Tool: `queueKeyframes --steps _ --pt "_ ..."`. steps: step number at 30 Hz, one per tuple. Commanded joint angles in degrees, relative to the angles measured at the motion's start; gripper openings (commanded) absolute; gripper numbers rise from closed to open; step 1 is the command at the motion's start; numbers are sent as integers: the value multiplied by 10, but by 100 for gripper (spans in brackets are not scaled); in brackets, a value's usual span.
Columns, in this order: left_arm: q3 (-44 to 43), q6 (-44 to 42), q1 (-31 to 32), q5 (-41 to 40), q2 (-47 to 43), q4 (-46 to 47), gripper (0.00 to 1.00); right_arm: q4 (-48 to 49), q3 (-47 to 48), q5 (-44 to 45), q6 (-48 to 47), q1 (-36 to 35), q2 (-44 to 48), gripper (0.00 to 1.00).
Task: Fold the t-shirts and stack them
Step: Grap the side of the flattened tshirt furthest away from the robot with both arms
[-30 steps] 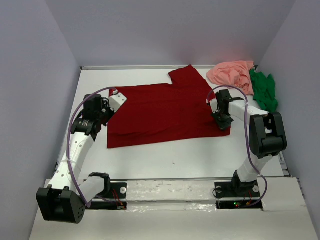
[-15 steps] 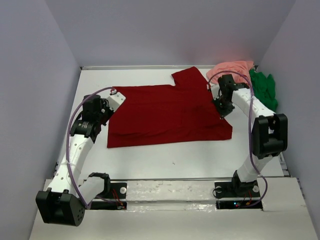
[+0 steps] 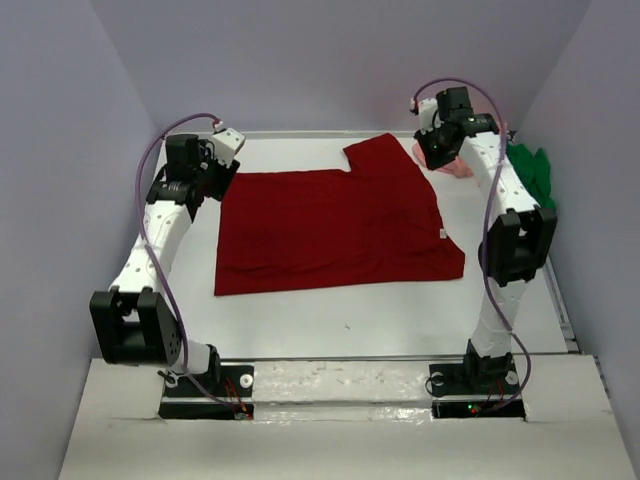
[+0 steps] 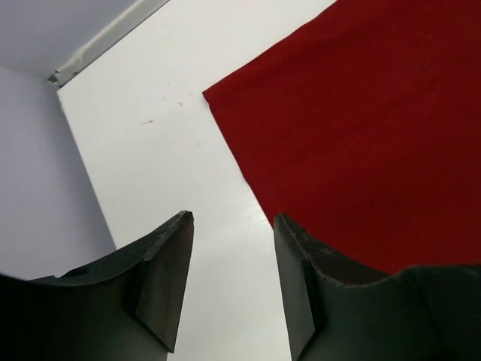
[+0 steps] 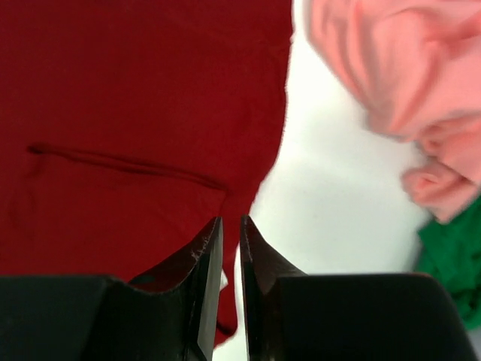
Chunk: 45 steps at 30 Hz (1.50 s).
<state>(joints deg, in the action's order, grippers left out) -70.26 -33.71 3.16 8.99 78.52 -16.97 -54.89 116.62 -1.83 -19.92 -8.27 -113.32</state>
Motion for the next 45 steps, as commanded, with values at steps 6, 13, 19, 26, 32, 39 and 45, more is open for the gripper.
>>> queueKeyframes --steps 6,13,19,26,32,39,45 --pt "-206 98 -83 141 223 -10 57 -52 163 28 1 3 -217 32" --pt "-357 124 -116 178 389 -65 54 -26 226 67 -22 3 -265 34" --pt "-410 128 -118 190 466 -84 55 31 232 78 -35 3 -264 33" --pt "-463 132 -119 205 526 -90 56 44 255 82 -49 3 -289 31" --pt "-499 124 -116 174 559 -95 56 51 252 79 -50 3 -296 30" --pt "-523 110 -113 166 590 -98 57 43 275 80 -57 3 -311 29" --pt "-553 107 -108 190 616 -104 56 37 284 86 -62 3 -322 29"
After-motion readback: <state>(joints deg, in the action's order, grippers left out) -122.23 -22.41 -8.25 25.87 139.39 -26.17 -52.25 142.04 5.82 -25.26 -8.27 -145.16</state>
